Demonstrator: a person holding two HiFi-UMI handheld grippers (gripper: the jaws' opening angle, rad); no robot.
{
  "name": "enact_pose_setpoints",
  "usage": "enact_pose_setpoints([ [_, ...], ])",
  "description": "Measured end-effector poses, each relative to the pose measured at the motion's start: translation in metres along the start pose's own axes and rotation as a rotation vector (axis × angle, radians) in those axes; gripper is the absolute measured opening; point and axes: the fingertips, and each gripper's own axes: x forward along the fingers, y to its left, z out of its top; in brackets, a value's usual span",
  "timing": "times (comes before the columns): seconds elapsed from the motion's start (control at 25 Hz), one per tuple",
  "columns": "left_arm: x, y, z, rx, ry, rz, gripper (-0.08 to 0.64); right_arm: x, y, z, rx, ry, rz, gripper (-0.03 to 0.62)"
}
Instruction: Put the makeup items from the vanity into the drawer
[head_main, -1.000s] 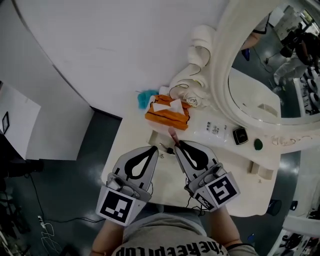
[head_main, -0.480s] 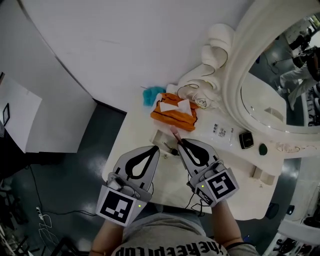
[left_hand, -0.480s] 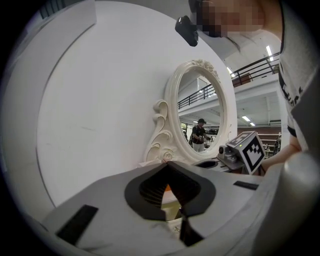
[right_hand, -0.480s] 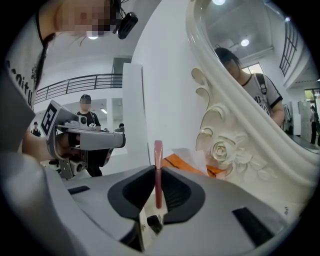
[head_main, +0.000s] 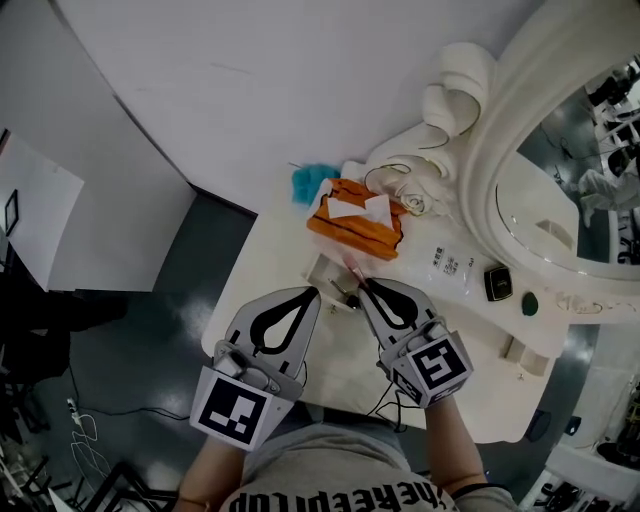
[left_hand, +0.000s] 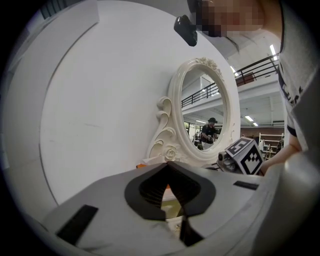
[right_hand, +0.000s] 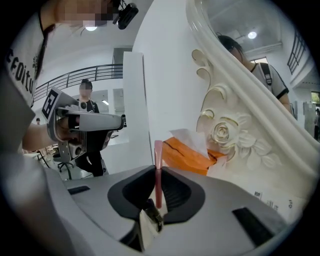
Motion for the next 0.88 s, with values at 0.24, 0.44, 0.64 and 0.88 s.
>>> enact_pose_setpoints([
  [0.24, 0.000, 0.001, -0.002, -0.007, 0.000, 0.008, 0.015, 0.004, 0.001, -0.016, 0.002, 0.045, 0.011, 0.060],
  [0.44, 0.001, 0.002, -0.004, -0.010, 0.003, 0.014, 0.015, 0.007, 0.002, -0.025, -0.004, 0.071, 0.017, 0.061],
  [0.64, 0.001, 0.003, -0.004, -0.011, 0.004, 0.018, 0.015, 0.009, 0.001, -0.030, -0.011, 0.086, 0.018, 0.063],
  [0.88, 0.004, 0.002, -0.004, -0.014, 0.005, 0.017, 0.015, 0.010, -0.003, -0.030, -0.009, 0.085, 0.000, 0.071],
])
